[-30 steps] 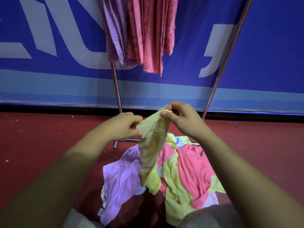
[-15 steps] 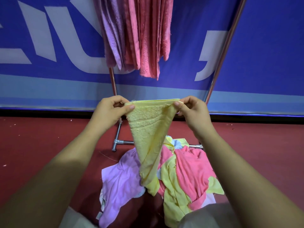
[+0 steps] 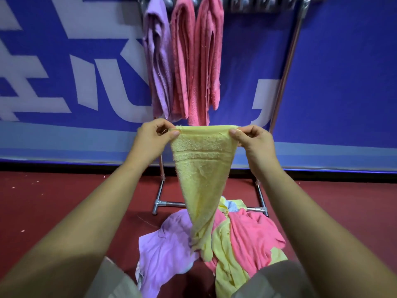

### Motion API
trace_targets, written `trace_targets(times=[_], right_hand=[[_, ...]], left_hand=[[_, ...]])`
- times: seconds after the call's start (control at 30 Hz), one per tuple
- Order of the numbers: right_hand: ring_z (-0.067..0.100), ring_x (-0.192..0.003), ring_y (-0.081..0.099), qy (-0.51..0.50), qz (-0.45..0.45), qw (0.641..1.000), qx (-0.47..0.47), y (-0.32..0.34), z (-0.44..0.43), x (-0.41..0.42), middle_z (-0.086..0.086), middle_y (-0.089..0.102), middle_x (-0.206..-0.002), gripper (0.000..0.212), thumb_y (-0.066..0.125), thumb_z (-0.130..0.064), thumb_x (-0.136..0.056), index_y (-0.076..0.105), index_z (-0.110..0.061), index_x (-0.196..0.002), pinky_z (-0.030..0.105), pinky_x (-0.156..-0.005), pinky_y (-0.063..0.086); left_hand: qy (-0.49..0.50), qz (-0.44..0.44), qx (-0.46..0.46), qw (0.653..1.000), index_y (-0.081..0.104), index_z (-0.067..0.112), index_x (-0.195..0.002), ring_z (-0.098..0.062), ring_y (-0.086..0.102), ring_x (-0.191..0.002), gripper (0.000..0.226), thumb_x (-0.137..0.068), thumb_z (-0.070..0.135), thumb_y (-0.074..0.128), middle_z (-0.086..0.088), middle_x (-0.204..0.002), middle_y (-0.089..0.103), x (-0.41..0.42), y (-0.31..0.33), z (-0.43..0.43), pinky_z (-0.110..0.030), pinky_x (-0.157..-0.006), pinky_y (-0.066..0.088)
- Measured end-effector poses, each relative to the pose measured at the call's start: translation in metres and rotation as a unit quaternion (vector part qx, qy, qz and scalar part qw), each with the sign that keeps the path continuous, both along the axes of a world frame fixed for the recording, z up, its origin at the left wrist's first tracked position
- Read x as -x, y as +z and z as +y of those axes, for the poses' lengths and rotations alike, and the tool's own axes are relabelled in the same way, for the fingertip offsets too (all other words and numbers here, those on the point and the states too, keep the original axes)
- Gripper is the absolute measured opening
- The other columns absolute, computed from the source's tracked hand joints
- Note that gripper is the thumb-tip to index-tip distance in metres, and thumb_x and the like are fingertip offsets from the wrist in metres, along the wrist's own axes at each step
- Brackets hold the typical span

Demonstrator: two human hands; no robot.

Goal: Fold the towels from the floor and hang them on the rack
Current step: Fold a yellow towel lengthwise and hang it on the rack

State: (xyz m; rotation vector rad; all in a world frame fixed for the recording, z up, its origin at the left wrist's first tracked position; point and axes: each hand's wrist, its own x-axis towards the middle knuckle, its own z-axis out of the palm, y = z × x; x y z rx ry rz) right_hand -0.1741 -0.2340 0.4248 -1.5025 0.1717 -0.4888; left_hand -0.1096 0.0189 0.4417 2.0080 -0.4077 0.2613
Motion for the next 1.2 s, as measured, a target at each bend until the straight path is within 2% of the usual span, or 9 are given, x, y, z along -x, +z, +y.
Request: trace_targets(times=[0.1,0.27,0.33,0.4,0.57,0.77,0.97,1.07,1.2], right_hand=[[0.020,-0.078,0.063,0.016,-0.050,0.999,0.011,0.062,-0.002,0.004,0.011,0.068,-0.079,0.013,0.076,-0.008,-0.085,0.064,-0.008,-0.079,0.041,-0.083,0.054],[0.020,-0.070,0.058,0.198,-0.141,0.962,-0.123,0.170,-0.018,0.015,0.009,0.063,-0.075,0.012,0.063,-0.010,-0.094,0.060,-0.001,-0.086,0.033,-0.067,0.048],[0.019,-0.063,0.053,0.177,-0.093,0.979,-0.026,0.178,-0.021,0.016,0.006,0.058,-0.066,0.019,0.066,-0.010,-0.091,0.058,-0.005,-0.074,0.036,-0.063,0.048],[0.022,-0.068,0.057,0.030,-0.061,0.994,0.089,0.176,-0.023,0.017,0.010,0.060,-0.068,0.023,0.075,-0.009,-0.084,0.059,-0.009,-0.068,0.050,-0.072,0.054],[0.021,-0.074,0.066,0.042,-0.111,0.991,0.057,0.197,-0.028,0.036,0.008,0.067,-0.075,0.015,0.075,-0.005,-0.085,0.063,-0.008,-0.077,0.038,-0.085,0.057],[0.025,-0.086,0.069,0.054,-0.103,0.990,0.084,0.204,-0.028,0.043,0.013,0.069,-0.085,0.010,0.074,-0.005,-0.087,0.065,-0.006,-0.081,0.046,-0.094,0.057],[0.023,-0.084,0.065,0.033,-0.124,0.986,0.106,0.207,-0.026,0.041,0.011,0.063,-0.086,0.011,0.073,-0.003,-0.087,0.064,-0.008,-0.090,0.045,-0.090,0.058],[0.020,-0.083,0.068,0.023,-0.108,0.985,0.131,0.208,-0.026,0.039,0.010,0.067,-0.087,0.017,0.074,-0.002,-0.086,0.067,-0.003,-0.101,0.039,-0.090,0.059],[0.012,-0.079,0.069,-0.012,-0.079,0.979,0.187,0.210,-0.032,0.036,0.008,0.073,-0.089,0.016,0.080,-0.012,-0.083,0.072,-0.003,-0.094,0.028,-0.080,0.058]], left_hand=[[0.016,-0.022,0.006,1.000,0.069,0.028,-0.076,-0.012,0.061,-0.070,0.011,-0.083,0.024,0.076,-0.003,-0.075,0.069,0.010,0.061,-0.002,-0.031,-0.072,0.050],[-0.150,0.065,0.239,0.957,0.061,0.013,-0.083,-0.004,0.062,-0.056,0.013,-0.095,0.008,0.059,0.004,-0.065,0.067,0.038,0.173,-0.015,-0.019,-0.060,0.052],[-0.139,0.050,0.109,0.983,0.062,0.010,-0.084,-0.004,0.059,-0.054,0.008,-0.092,0.008,0.064,0.002,-0.066,0.066,0.043,0.185,-0.017,-0.018,-0.059,0.051],[-0.068,-0.006,-0.011,0.998,0.067,0.009,-0.084,-0.012,0.061,-0.068,0.006,-0.088,0.009,0.071,-0.006,-0.073,0.065,0.043,0.187,-0.015,-0.026,-0.068,0.052],[-0.042,-0.063,-0.002,0.997,0.069,0.008,-0.089,-0.023,0.061,-0.081,0.005,-0.088,0.012,0.072,-0.024,-0.090,0.069,0.053,0.210,-0.009,-0.047,-0.087,0.055],[-0.028,-0.094,-0.049,0.994,0.068,0.012,-0.093,-0.019,0.068,-0.083,0.008,-0.089,0.018,0.072,-0.015,-0.096,0.073,0.061,0.220,-0.008,-0.035,-0.082,0.058],[-0.027,-0.126,-0.124,0.984,0.070,0.027,-0.109,-0.027,0.067,-0.095,0.018,-0.091,0.024,0.069,-0.010,-0.097,0.070,0.059,0.221,-0.005,-0.032,-0.077,0.050],[-0.034,-0.119,-0.146,0.982,0.073,0.023,-0.096,-0.020,0.065,-0.090,0.008,-0.093,0.025,0.066,-0.003,-0.093,0.071,0.059,0.224,-0.004,-0.042,-0.086,0.054],[-0.085,-0.096,-0.191,0.973,0.065,0.023,-0.089,-0.021,0.066,-0.084,0.011,-0.097,0.029,0.059,-0.006,-0.093,0.069,0.063,0.226,-0.003,-0.048,-0.089,0.056]])
